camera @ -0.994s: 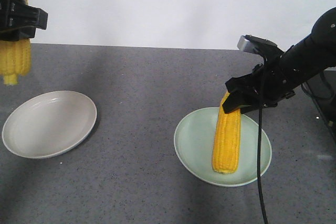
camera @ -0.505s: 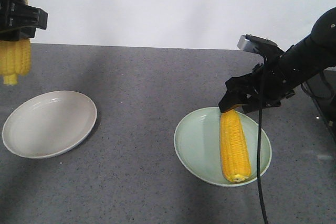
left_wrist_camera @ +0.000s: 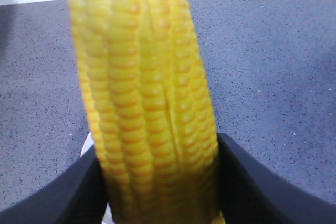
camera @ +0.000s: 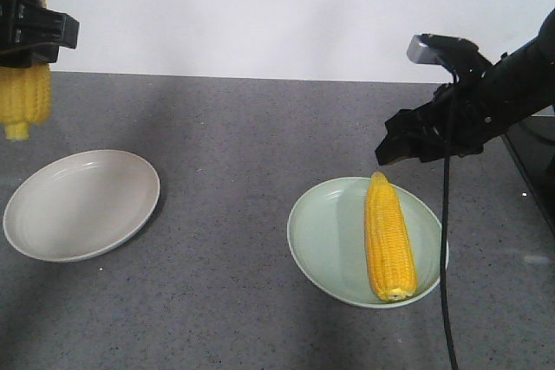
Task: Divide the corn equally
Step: 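Open the right gripper and raise it away from the cob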
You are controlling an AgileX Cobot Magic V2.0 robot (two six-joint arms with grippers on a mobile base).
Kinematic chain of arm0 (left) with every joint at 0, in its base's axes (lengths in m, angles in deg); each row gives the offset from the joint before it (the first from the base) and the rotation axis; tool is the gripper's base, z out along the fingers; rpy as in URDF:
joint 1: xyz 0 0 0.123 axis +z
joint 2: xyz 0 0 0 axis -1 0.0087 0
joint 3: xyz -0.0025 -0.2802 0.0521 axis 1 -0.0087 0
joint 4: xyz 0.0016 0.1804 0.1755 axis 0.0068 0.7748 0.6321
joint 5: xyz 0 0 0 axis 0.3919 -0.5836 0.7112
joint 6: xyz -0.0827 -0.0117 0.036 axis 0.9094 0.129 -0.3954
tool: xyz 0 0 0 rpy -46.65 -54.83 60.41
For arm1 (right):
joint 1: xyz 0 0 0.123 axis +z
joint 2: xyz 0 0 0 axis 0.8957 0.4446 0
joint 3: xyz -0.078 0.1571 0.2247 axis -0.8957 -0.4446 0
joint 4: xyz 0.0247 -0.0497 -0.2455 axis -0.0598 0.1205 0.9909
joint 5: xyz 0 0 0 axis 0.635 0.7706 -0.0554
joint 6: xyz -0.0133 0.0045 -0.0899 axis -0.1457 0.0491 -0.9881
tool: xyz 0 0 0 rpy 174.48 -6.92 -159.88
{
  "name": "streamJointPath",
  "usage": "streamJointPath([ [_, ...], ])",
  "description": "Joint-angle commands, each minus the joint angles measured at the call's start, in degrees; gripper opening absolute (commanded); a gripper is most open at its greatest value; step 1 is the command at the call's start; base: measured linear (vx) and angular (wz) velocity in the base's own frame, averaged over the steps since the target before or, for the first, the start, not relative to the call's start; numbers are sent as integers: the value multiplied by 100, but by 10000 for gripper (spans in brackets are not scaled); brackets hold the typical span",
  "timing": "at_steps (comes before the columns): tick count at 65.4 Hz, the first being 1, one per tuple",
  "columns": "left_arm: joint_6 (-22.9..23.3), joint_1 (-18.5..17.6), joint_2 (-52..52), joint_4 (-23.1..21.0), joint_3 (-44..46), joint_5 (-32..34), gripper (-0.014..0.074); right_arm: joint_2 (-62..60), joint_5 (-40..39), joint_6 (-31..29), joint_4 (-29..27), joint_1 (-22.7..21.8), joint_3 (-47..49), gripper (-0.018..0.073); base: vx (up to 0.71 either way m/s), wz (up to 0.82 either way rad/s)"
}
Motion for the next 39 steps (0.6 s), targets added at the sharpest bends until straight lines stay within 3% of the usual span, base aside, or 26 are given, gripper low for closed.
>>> streamJointPath([
  [1,41,-5,-163,88,125,350,4,-590,-225,12,82,-20,124,501,0,0],
  [39,19,-5,-163,88,125,74,4,-2524,-186,545,1060,-20,124,499,0,0],
])
